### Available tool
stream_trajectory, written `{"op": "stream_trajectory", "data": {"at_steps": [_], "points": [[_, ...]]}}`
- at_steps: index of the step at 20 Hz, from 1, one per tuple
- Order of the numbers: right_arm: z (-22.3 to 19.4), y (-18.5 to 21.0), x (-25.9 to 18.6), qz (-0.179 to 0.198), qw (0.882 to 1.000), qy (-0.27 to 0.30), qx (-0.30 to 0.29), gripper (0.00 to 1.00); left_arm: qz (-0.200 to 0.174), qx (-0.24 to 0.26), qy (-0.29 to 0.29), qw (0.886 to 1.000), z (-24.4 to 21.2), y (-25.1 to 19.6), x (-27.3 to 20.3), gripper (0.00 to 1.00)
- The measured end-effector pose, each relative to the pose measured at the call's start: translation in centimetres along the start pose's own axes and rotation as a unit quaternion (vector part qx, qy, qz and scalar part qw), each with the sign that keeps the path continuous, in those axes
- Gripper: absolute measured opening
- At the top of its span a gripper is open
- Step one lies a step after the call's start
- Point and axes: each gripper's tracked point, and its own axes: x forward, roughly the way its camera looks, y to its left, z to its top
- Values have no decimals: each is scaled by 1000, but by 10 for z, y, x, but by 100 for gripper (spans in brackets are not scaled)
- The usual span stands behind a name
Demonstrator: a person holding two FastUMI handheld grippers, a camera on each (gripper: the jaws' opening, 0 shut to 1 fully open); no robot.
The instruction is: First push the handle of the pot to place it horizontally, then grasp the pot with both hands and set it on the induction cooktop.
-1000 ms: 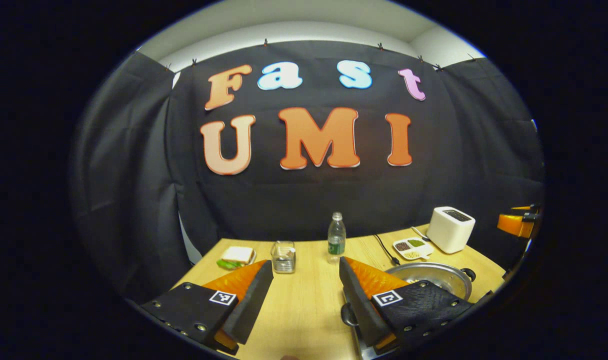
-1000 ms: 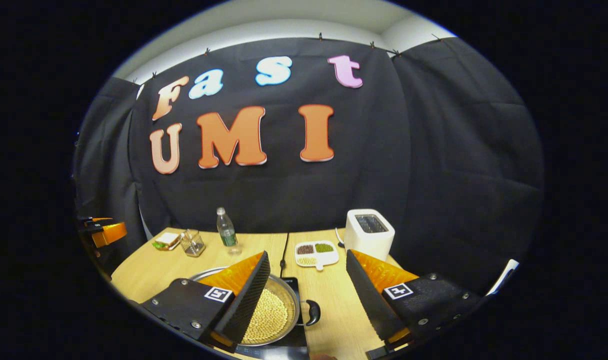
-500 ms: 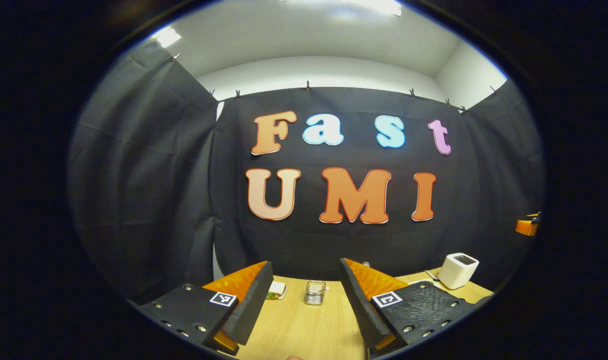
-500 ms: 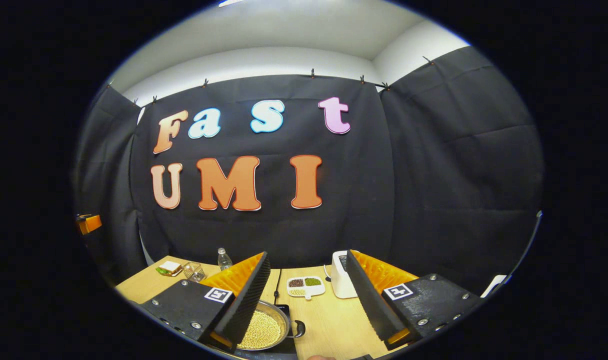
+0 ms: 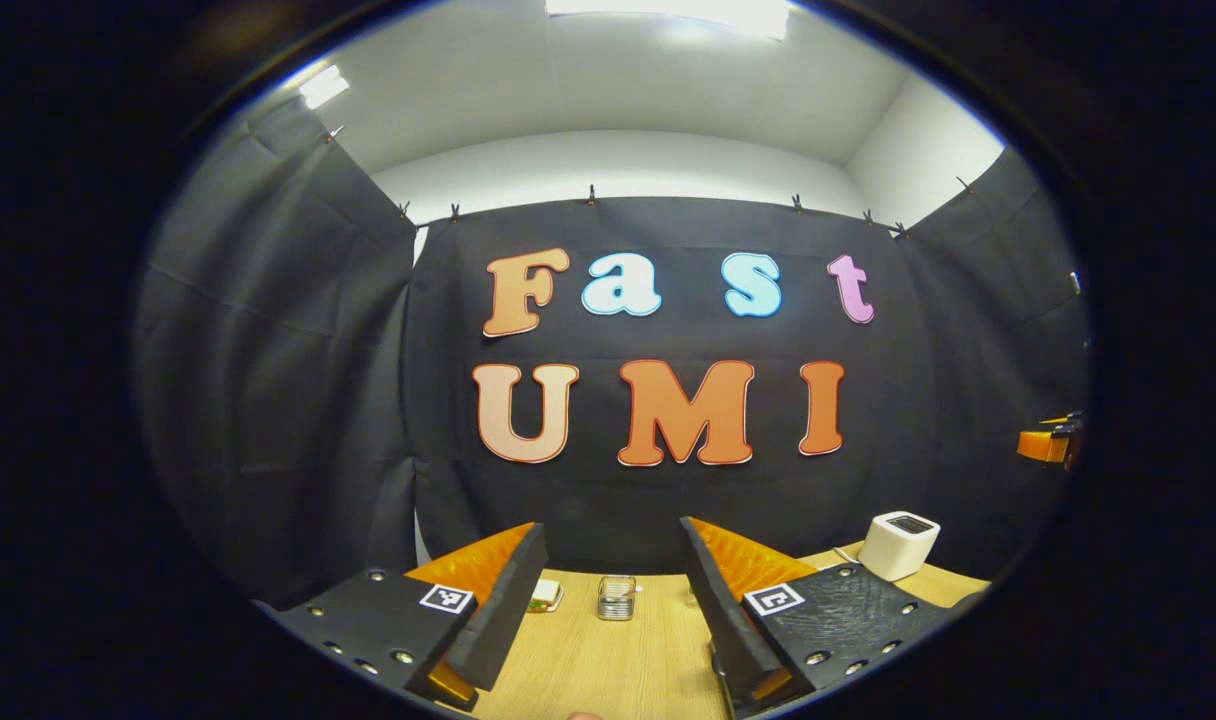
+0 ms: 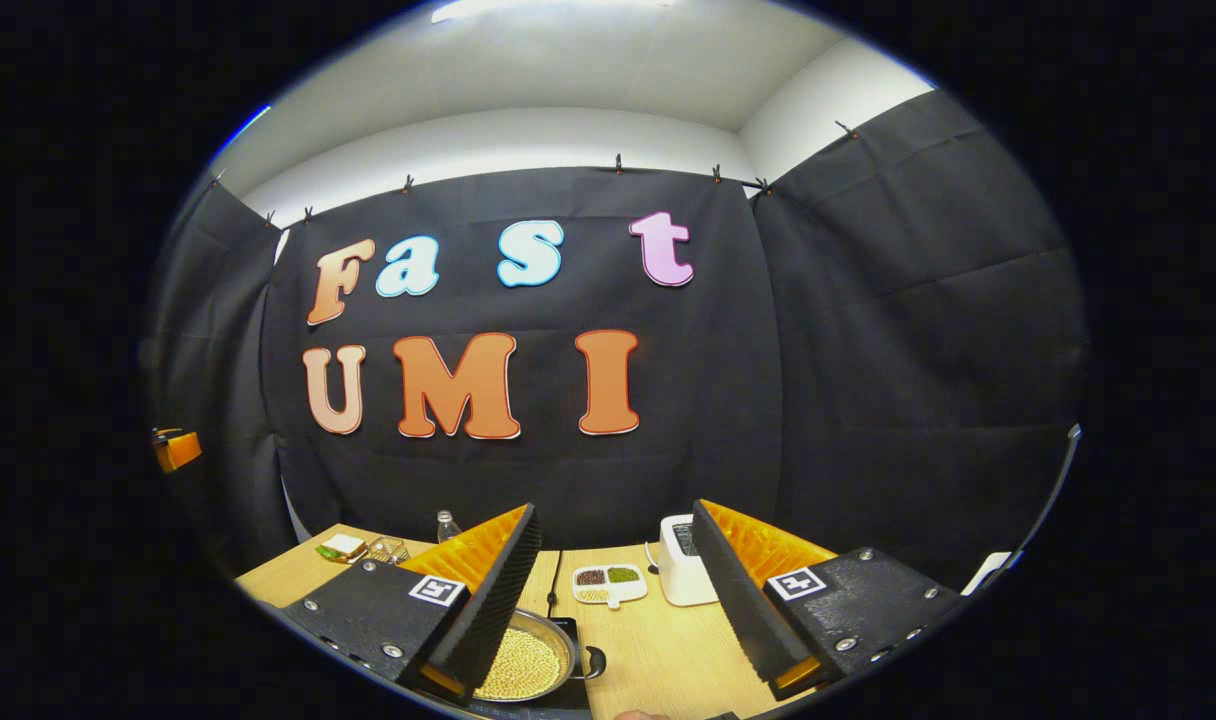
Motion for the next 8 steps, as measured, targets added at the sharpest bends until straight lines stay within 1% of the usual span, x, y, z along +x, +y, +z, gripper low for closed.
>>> {"op": "stream_trajectory", "data": {"at_steps": [8], "points": [[-10,-6,2,-2,1000,8,1,94,-5,-9,14,1000,-10,-7,6,84]]}}
